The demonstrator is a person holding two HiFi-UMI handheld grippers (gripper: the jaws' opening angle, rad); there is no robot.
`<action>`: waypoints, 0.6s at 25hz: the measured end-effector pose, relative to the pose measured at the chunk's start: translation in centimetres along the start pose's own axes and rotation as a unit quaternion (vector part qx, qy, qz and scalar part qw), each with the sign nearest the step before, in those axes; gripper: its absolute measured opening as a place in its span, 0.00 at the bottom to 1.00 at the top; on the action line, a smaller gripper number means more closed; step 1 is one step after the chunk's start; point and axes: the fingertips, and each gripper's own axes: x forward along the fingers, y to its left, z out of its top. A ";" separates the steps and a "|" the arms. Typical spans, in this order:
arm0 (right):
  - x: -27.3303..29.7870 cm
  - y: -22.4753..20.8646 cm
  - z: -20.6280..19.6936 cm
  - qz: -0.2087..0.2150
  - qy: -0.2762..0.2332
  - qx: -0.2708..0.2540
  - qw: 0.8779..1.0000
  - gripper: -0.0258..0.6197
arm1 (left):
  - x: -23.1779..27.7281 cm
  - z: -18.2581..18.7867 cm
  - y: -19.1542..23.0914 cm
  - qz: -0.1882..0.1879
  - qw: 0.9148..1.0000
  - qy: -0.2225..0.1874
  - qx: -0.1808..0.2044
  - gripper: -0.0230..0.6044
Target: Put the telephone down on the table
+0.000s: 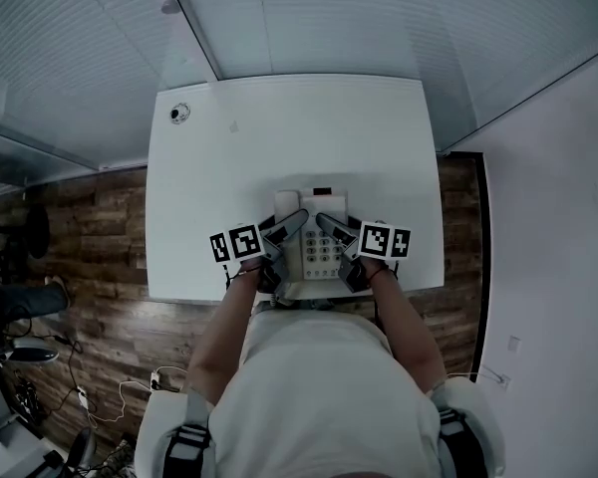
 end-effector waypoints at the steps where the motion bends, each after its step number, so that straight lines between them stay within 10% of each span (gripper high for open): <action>1: 0.0 0.1 0.0 -0.001 0.000 -0.001 1.000 0.53 | 0.0 0.0 -0.1 -0.001 1.000 0.000 0.001 0.70; 15: 0.0 0.2 0.0 -0.011 -0.004 -0.014 1.000 0.53 | -0.8 0.1 0.3 0.030 0.999 -0.011 0.005 0.70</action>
